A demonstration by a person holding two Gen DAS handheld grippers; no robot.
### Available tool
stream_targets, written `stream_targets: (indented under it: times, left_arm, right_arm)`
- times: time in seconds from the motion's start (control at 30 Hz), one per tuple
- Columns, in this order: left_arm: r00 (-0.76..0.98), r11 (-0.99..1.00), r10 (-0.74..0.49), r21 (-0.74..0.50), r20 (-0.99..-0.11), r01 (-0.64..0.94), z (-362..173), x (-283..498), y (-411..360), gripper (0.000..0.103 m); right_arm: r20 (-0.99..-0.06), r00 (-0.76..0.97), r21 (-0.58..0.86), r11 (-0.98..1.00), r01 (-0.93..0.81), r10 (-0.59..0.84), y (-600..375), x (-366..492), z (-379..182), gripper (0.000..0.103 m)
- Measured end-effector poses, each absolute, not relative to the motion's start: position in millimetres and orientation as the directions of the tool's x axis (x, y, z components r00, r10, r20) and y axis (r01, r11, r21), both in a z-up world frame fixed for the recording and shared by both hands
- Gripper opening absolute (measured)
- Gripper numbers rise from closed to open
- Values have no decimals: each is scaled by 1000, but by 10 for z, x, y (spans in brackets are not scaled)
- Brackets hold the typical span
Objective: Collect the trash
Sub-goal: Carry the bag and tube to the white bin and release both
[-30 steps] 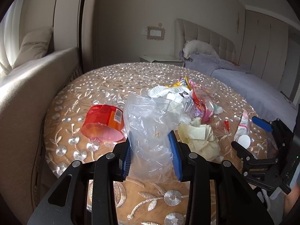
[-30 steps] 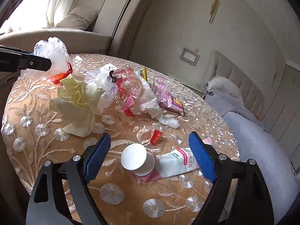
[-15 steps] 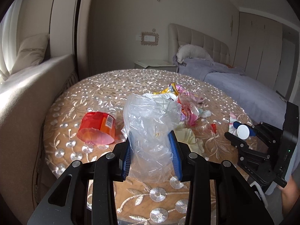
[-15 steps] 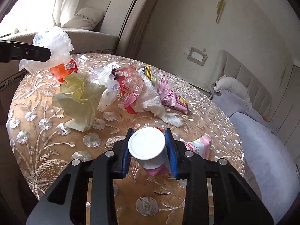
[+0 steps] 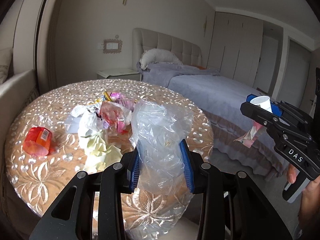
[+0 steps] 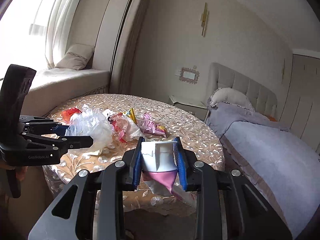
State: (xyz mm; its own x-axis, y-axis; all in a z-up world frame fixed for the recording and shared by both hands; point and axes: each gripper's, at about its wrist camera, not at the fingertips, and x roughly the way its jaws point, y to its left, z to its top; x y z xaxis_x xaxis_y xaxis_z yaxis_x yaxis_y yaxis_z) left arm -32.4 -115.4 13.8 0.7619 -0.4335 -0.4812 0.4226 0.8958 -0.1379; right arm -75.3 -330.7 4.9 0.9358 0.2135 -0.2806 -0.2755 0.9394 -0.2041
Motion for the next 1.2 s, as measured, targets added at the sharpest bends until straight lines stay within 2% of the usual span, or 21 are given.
stream_targets:
  times: [0.23, 0.47, 0.8, 1.2]
  left_arm:
    - [667, 810, -556, -142, -497, 569, 20, -609, -1776, 36]
    - [559, 734, -622, -160, -548, 660, -195, -807, -2312, 36]
    - [426, 638, -640, -133, -640, 758, -585, -1029, -3093, 36]
    - [284, 550, -599, -126, -749, 826, -1124, -1048, -3729, 36]
  right_arm:
    - [-280, 951, -162, 970, -182, 132, -3679, -1223, -21, 31]
    - [-303, 951, -85, 992, -88, 59, -4039, -1468, -219, 31]
    - [-324, 945, 30, 999, -35, 43, -4522, -1610, -514, 31]
    - [-413, 910, 137, 990, 23, 36, -5001, -1518, -992, 31]
